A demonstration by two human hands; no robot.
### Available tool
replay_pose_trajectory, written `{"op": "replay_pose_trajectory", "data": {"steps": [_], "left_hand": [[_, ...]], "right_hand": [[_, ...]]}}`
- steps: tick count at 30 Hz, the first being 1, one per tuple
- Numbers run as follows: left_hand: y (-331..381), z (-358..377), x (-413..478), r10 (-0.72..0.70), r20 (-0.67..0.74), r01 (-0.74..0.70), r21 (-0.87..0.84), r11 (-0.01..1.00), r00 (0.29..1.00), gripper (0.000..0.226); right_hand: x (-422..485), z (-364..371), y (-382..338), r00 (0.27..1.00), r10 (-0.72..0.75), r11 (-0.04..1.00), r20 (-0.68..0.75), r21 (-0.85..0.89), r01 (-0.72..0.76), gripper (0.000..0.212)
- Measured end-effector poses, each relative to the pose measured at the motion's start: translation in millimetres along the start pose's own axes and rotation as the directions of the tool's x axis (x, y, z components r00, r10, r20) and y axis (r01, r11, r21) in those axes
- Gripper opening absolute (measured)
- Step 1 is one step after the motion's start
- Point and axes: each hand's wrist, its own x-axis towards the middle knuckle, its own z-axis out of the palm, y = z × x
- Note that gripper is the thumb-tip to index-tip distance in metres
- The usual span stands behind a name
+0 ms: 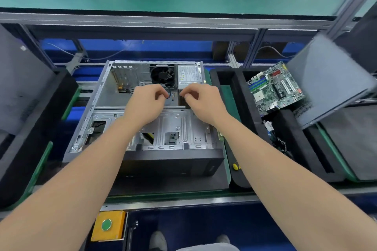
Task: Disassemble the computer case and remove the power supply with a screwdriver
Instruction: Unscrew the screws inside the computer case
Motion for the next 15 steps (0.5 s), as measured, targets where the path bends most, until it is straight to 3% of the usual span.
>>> {"op": "replay_pose_trajectory", "data": {"steps": [11,15], "left_hand": [[115.9,71.4,2.6,0.36,0.183,-0.341,-0.128,0.931,0.915,0.026],[135.7,82.4,2.1,0.369,0.161,-0.344,-0.164,0.925,0.915,0.027]], "right_hand": [[-39.9,-89.4,80.3,0.963,0.202,0.974,-0.178,-0.063,-0.216,0.021],[-52.8,-106.6,92.4,0.95,0.247,0.966,-0.189,-0.027,-0.257,0.02]]}}
